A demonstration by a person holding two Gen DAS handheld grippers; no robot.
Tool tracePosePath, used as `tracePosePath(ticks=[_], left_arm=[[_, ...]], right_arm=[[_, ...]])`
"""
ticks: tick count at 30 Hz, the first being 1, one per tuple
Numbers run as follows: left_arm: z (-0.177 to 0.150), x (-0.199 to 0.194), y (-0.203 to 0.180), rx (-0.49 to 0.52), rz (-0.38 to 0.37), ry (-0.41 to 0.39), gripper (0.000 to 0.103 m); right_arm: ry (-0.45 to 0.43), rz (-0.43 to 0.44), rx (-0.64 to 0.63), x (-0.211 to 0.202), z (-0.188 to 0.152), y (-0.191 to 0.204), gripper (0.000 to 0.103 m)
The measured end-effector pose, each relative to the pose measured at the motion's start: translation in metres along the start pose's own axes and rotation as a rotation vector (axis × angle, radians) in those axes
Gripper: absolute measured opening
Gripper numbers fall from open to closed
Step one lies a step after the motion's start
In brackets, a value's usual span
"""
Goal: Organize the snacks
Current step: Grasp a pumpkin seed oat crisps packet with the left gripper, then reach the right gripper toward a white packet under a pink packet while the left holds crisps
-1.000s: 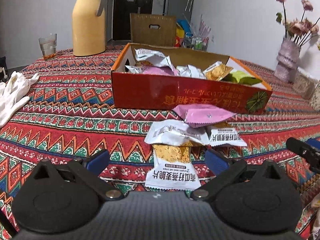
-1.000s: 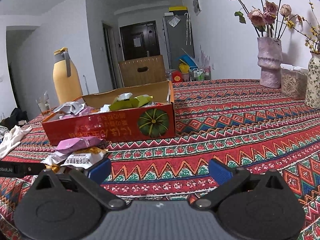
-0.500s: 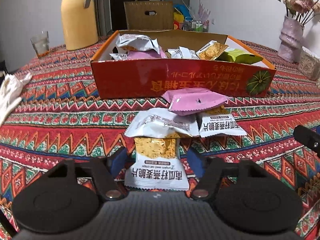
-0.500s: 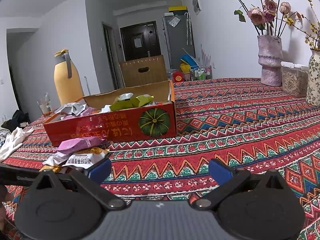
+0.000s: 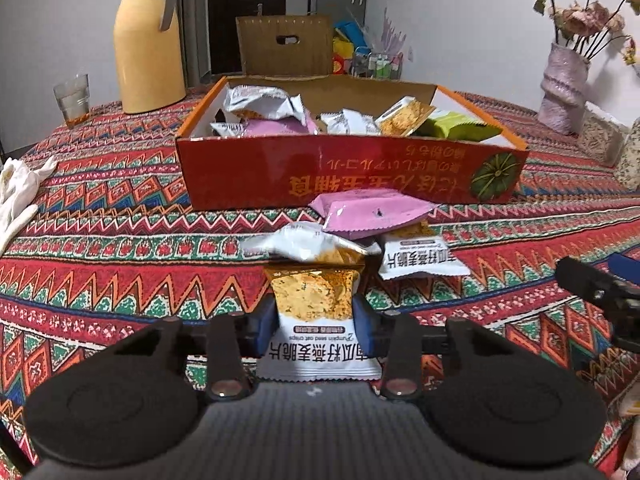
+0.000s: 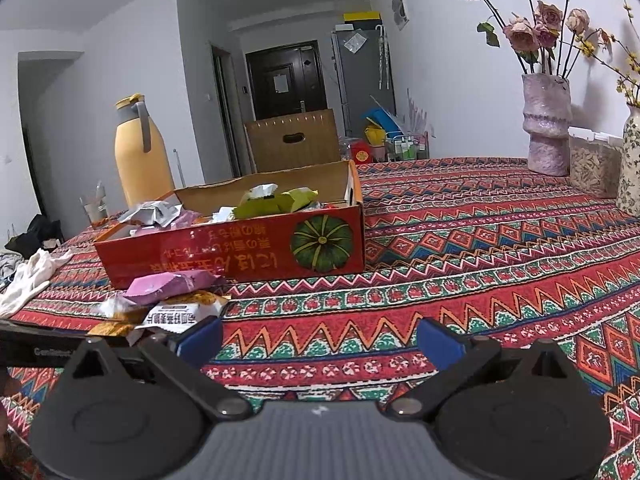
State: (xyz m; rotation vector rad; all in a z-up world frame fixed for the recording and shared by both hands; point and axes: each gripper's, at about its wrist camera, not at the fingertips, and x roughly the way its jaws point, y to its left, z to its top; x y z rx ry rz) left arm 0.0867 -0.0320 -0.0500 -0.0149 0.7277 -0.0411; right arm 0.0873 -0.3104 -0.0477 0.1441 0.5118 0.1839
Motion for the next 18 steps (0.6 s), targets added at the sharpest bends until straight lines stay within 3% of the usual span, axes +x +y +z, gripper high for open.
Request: tracePosePath(ticks=[12, 18], left_arm=[[0.008, -0.038, 0.02, -0.027, -0.046, -0.123, 0.04], [0.014, -0.037, 0.037, -0.06, -0.041, -0.139, 0.04]], right_arm=[[0.017, 0.017, -0.048, 0.008, 0.008, 0.032, 0.103], [0.049, 0.04, -0.086, 0.025, 0.015, 0.059, 0.103]])
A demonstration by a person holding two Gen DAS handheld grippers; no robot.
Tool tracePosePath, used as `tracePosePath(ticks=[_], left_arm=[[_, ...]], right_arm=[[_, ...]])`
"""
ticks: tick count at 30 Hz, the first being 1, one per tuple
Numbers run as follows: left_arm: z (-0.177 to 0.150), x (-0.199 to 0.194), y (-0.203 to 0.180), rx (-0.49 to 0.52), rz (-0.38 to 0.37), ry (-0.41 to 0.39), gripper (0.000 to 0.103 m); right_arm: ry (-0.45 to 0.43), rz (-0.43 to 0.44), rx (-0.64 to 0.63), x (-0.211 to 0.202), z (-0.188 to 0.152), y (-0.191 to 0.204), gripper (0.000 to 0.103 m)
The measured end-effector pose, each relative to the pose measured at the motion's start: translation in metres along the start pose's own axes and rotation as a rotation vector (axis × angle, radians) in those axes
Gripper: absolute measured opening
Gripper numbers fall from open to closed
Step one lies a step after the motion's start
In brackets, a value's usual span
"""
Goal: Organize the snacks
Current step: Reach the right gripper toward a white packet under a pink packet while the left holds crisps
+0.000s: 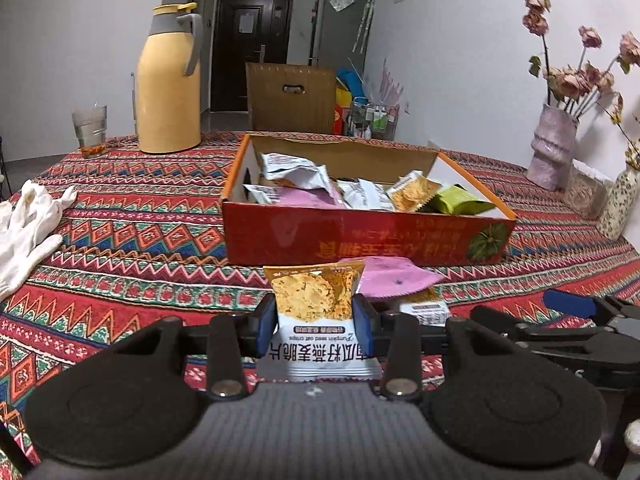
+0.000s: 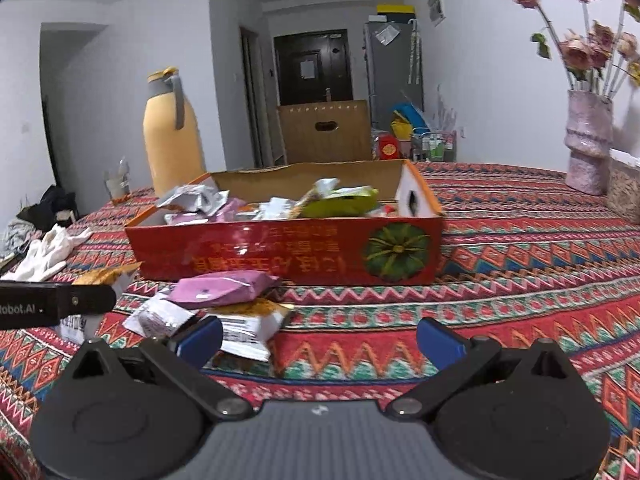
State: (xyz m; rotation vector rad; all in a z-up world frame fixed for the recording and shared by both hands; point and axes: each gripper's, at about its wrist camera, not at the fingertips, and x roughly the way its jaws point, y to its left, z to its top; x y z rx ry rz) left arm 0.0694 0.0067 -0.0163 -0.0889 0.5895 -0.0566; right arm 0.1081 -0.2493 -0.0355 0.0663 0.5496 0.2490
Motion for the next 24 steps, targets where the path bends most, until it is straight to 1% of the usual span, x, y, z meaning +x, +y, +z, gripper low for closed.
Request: tracePosePath(ticks=[4, 8, 10, 12, 13, 16, 17, 18, 19, 24], left_arm=[[0.001, 0.004, 0.012, -0.021, 0.007, 0.003, 0.04], [0.001, 0.006, 0.021, -0.038, 0.008, 0.002, 0.04], [0.001, 0.007, 0.025, -0.044, 0.008, 0.002, 0.04], [0.001, 0.008, 0.028, -0.052, 0.007, 0.005, 0.04], [0.001, 0.009, 0.03, -0.055, 0.006, 0.007, 0.04], [0.002, 0.011, 0.031, -0.06, 0.002, 0.01, 0.04], [0.002, 0.011, 0.032, -0.061, 0.0, 0.01, 0.04], [0.001, 0.012, 0.032, -0.061, -0.001, 0.01, 0.04], [0.001, 0.012, 0.032, -0.061, -0.002, 0.011, 0.04], [0.002, 0.013, 0.033, -0.065, -0.003, 0.013, 0.04]], right_arm=[[0.035, 0.016, -0.016, 0.015, 0.008, 0.016, 0.103], [0.089, 0.029, -0.035, 0.037, 0.014, 0.032, 0.103], [0.118, 0.037, -0.029, 0.047, 0.016, 0.035, 0.099], [0.147, 0.032, -0.027, 0.058, 0.017, 0.039, 0.087], [0.159, 0.03, -0.031, 0.062, 0.018, 0.041, 0.085], [0.192, 0.038, -0.029, 0.071, 0.019, 0.045, 0.073], [0.202, 0.041, -0.026, 0.073, 0.019, 0.045, 0.061], [0.209, 0.046, -0.022, 0.074, 0.019, 0.045, 0.052], [0.214, 0.051, -0.022, 0.075, 0.018, 0.045, 0.046], [0.202, 0.051, -0.032, 0.068, 0.016, 0.044, 0.044]])
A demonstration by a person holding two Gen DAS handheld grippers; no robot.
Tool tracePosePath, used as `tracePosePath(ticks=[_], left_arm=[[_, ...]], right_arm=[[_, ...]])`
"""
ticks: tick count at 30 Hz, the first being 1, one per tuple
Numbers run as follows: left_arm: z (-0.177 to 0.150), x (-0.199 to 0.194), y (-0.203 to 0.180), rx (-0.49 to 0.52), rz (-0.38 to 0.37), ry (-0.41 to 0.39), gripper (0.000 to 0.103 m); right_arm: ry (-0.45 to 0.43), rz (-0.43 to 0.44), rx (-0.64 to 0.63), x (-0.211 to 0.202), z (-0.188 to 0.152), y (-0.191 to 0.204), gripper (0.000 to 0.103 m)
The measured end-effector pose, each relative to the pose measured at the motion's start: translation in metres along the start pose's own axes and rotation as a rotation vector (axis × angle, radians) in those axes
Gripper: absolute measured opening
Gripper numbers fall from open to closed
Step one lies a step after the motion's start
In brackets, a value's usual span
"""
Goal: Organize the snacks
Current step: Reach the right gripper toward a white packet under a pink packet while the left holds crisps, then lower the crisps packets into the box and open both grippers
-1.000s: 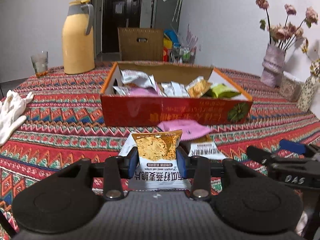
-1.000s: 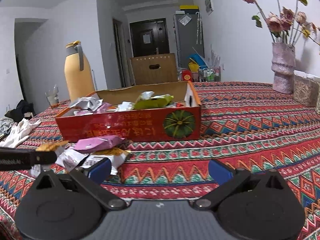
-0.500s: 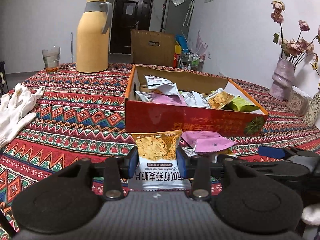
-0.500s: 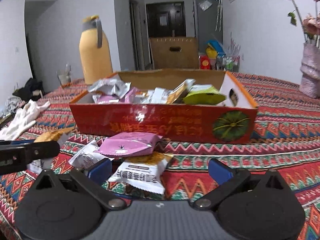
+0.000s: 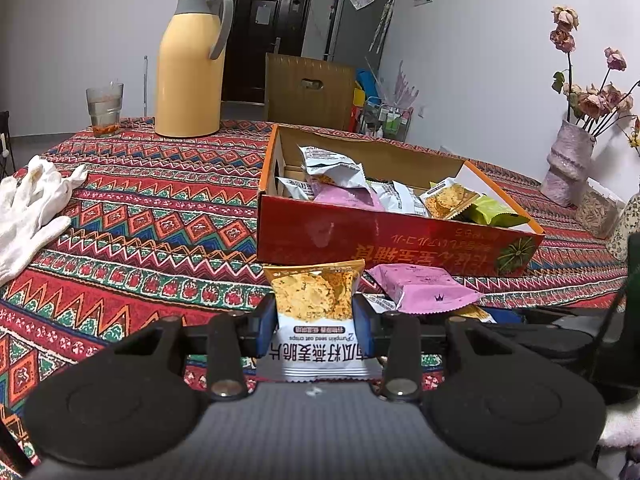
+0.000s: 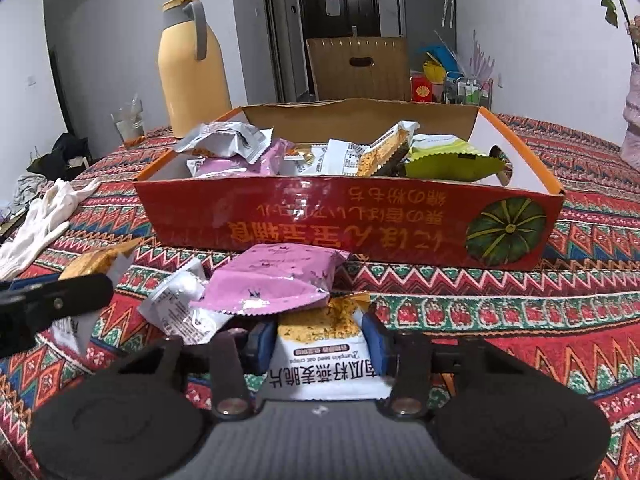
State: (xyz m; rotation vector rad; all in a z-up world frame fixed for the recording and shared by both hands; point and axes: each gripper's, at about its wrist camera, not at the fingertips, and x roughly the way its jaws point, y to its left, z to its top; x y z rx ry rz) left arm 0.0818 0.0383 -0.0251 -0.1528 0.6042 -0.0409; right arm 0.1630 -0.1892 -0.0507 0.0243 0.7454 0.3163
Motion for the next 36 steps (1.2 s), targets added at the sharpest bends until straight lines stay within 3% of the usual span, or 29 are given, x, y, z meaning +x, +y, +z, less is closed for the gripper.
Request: tracePosePath(ticks=[15, 25, 36], left_arm=[[0.009, -0.013, -0.007, 0.011, 0.005, -0.038, 0.041], [0.043, -0.014, -0.025, 0.048, 0.007, -0.099, 0.041], [0.095, 0.01, -0.053, 0.078, 0.024, -0.154, 0.041]], right_arm=[[-0.146, -0.04, 0.019, -0.063, -0.014, -0.031, 0.043], [-0.289, -0.054, 0.026, -0.087, 0.022, -0.044, 0.043], [-0.392, -0.054, 0.012, -0.075, 0.079, -0.051, 0.043]])
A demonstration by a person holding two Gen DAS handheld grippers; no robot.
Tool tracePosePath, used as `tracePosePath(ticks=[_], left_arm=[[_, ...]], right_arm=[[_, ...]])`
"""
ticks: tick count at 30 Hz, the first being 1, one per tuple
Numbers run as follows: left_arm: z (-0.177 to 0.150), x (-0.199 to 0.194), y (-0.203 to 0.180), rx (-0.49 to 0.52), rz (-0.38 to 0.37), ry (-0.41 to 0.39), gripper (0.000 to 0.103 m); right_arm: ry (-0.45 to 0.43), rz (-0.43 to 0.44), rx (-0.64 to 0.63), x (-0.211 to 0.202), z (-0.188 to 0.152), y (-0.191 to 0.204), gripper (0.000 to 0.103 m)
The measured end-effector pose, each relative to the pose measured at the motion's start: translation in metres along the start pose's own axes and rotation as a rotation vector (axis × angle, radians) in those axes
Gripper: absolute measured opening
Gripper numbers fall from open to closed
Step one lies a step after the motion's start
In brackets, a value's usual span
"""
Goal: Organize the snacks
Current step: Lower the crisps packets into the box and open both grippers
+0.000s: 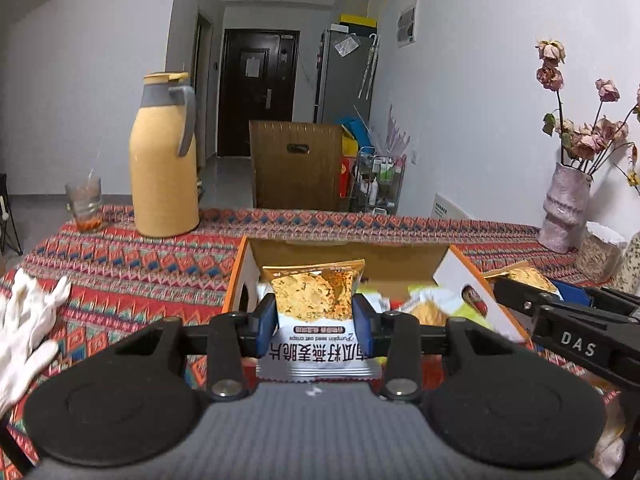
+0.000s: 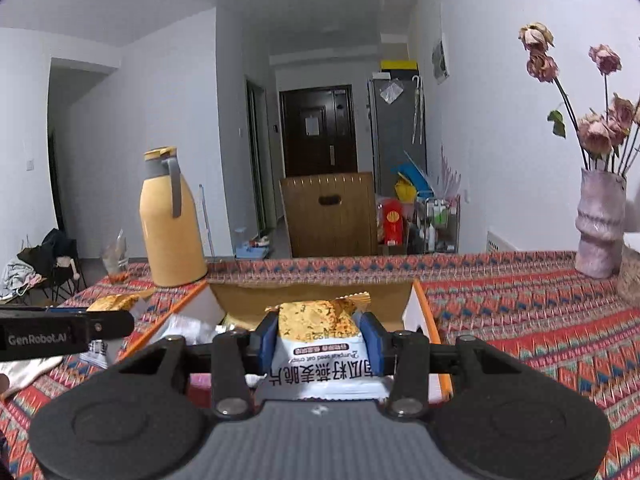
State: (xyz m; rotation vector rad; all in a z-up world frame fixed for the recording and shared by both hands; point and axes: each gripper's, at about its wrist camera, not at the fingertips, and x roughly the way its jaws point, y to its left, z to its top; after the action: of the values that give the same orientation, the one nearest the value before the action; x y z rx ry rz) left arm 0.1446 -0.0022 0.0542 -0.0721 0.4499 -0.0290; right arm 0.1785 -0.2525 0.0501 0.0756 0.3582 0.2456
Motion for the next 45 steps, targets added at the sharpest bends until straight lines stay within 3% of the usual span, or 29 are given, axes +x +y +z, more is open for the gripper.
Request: tracePosePath(ticks=[10, 15, 21, 23, 25, 27, 28, 30, 31, 45], left_arm=[[0.028, 0.055, -0.015, -0.032, 0.031, -0.015, 0.041], [0.018, 0.073, -0.014, -0.031, 0.041, -0.025, 0.041], [0.009, 0.09, -0.007, -0.031, 0.043, 0.016, 0.041], [0.007, 0.09, -0.006, -0.035, 0.042, 0.021, 0.047], [0.006, 0.088, -0.005, -0.046, 0.047, 0.016, 0.059], [0.005, 0.085, -0.004, -0.052, 0.066, 0.0, 0.077], [0.006, 0.082, -0.003, -0.057, 0.074, -0.013, 0.089], [0.007, 0.076, -0.002, -0.059, 0.09, -0.041, 0.098], [0.008, 0.074, -0.002, -0.062, 0.094, -0.048, 0.103], [0.014, 0.064, -0.004, -0.062, 0.097, -0.06, 0.103]], right_arm=[[-0.014, -0.022, 0.042, 0.059, 0.017, -0.016, 0.043], [-0.024, -0.027, 0.064, 0.079, 0.006, -0.022, 0.043], [0.035, -0.004, 0.043, 0.094, -0.009, -0.02, 0.043], [0.051, -0.004, 0.039, 0.096, -0.011, -0.018, 0.044], [0.056, -0.012, 0.046, 0.096, -0.014, -0.019, 0.05], [0.058, -0.019, 0.061, 0.095, -0.014, -0.019, 0.074], [0.052, -0.023, 0.067, 0.094, -0.014, -0.02, 0.08], [0.043, -0.024, 0.075, 0.091, -0.015, -0.022, 0.101], [0.038, -0.021, 0.081, 0.089, -0.015, -0.023, 0.103], [-0.015, -0.033, 0.081, 0.069, -0.007, -0.023, 0.103]])
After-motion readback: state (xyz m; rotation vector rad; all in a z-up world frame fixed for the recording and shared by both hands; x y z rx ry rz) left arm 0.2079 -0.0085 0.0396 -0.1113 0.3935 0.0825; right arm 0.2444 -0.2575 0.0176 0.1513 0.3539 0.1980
